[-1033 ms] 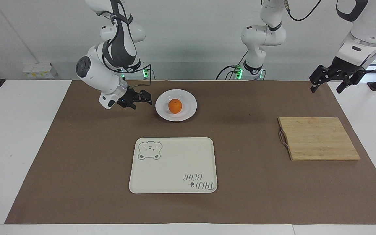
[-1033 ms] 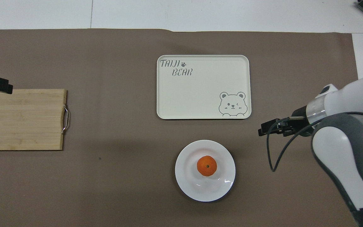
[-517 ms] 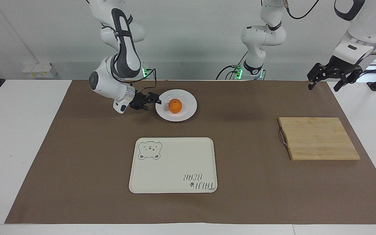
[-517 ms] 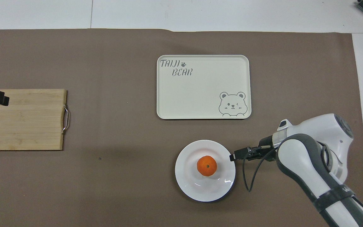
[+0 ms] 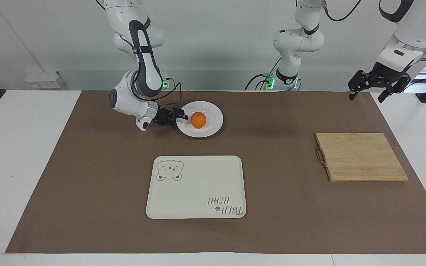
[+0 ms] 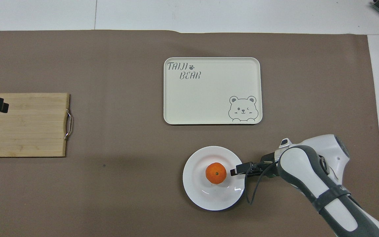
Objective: Place orange and plate with both arms
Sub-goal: 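Grasp the white plate rim with the right gripper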
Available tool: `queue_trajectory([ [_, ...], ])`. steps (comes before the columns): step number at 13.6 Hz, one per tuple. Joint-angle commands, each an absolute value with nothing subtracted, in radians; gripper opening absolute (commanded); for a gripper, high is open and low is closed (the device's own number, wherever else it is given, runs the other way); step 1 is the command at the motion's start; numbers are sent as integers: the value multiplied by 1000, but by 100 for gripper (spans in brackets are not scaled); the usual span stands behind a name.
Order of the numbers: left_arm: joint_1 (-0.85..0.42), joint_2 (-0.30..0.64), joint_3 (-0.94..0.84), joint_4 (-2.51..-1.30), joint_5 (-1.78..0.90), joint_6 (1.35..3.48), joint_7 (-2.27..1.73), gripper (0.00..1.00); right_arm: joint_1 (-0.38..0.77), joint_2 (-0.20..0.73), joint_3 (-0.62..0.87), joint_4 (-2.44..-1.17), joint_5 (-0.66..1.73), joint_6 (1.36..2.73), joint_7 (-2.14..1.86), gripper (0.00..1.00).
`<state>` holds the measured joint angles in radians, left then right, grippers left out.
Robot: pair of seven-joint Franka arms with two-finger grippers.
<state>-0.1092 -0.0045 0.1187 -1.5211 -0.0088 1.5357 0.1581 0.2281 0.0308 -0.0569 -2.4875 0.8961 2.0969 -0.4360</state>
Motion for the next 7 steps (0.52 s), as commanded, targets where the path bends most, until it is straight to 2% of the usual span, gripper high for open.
queue_trajectory([
  [1, -100, -20, 110, -1529, 5, 1516, 169, 100, 239, -15, -58, -2537, 943, 2088, -466, 100],
  [2, -101, -20, 110, -1529, 5, 1520, 167, 100, 236, -21, -58, -2545, 943, 2065, -466, 88],
  [4, -103, -20, 110, -1529, 5, 1525, 167, 100, 233, -25, -58, -2545, 946, 2046, -466, 53],
  [5, -103, -20, 110, -1529, 5, 1525, 167, 100, 233, -25, -58, -2545, 946, 2046, -463, 20],
  [6, -103, -20, 110, -1529, 5, 1525, 167, 100, 232, -25, -60, -2545, 946, 2043, -460, 0],
  [7, -103, -20, 110, -1529, 5, 1525, 166, 100, 233, -25, -60, -2545, 946, 2043, -457, 0],
])
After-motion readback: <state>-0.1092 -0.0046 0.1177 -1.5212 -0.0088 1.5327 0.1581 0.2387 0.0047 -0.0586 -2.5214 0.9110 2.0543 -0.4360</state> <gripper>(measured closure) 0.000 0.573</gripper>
